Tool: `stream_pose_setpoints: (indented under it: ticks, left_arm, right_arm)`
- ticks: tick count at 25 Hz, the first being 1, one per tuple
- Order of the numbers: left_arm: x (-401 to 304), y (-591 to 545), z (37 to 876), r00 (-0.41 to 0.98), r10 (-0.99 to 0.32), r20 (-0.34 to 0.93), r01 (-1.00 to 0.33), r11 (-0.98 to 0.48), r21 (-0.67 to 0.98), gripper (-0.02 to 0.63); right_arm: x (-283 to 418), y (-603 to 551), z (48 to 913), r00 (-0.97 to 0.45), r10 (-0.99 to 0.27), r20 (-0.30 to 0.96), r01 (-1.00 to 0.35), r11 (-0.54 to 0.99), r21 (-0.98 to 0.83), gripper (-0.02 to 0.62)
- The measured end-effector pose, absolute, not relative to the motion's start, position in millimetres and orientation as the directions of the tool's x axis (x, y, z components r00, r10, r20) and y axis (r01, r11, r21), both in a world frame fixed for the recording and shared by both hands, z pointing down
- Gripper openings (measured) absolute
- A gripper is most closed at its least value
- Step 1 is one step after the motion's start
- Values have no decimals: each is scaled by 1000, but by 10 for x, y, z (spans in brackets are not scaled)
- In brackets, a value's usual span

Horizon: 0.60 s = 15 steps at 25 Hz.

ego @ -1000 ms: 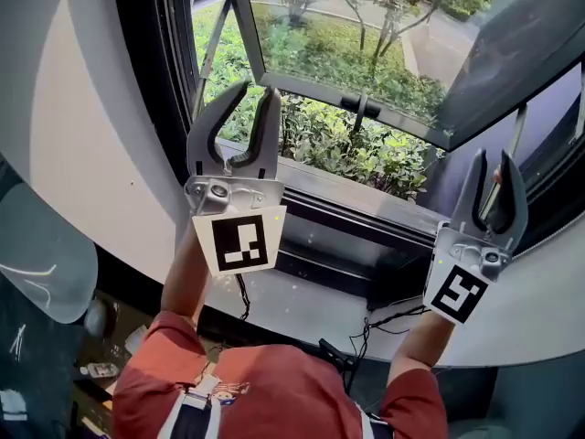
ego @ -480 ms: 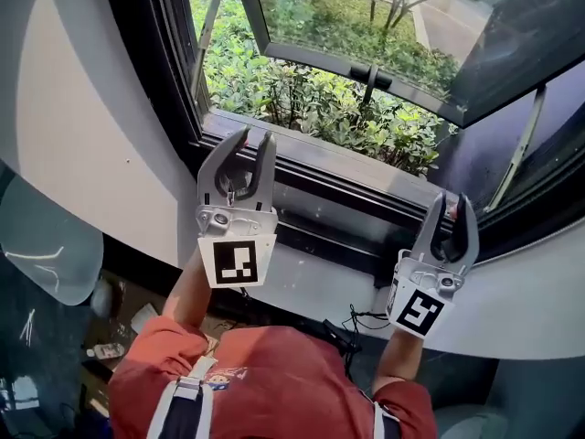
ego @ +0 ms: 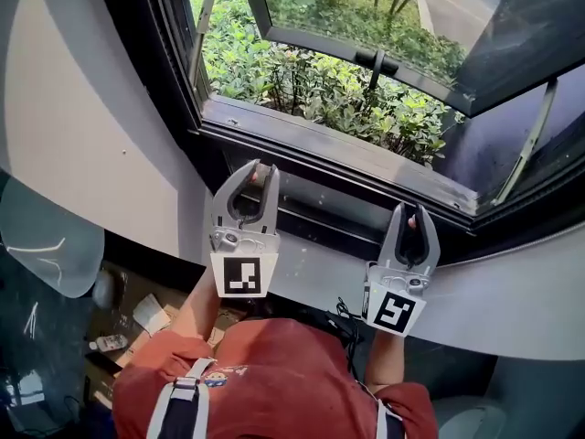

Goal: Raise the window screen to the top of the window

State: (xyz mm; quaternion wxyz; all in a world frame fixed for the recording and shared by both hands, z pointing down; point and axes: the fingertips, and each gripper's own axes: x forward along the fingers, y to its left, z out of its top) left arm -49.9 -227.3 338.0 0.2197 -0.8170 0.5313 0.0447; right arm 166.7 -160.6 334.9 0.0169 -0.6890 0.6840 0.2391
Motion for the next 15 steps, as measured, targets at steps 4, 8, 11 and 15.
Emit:
stream_pose_setpoints:
  ticks: [4, 8, 11, 15]
  left_arm:
    - [-481, -2219, 3719, 444, -863, -241, -882, -374, -286, 91]
    - [-466, -2192, 3975, 451, -868, -207, -878, -390, -278, 91]
    - [-454, -2180, 4084, 442, -872, -211, -889, -395, -233, 91]
    - [-455, -2165, 4322, 445, -885, -137, -885, -411, -220, 91]
  right_arm:
    - [1665, -1604, 3676, -37, -960, -277, -961, -41, 272, 107]
    - [1610, -1586, 3923, -27, -971, -240, -971, -32, 238, 109]
    - [1590, -1513, 4039, 1, -965, -263, -989, -40, 144, 107]
    - [1549, -1511, 4302, -3, -979, -205, -992, -22, 123, 107]
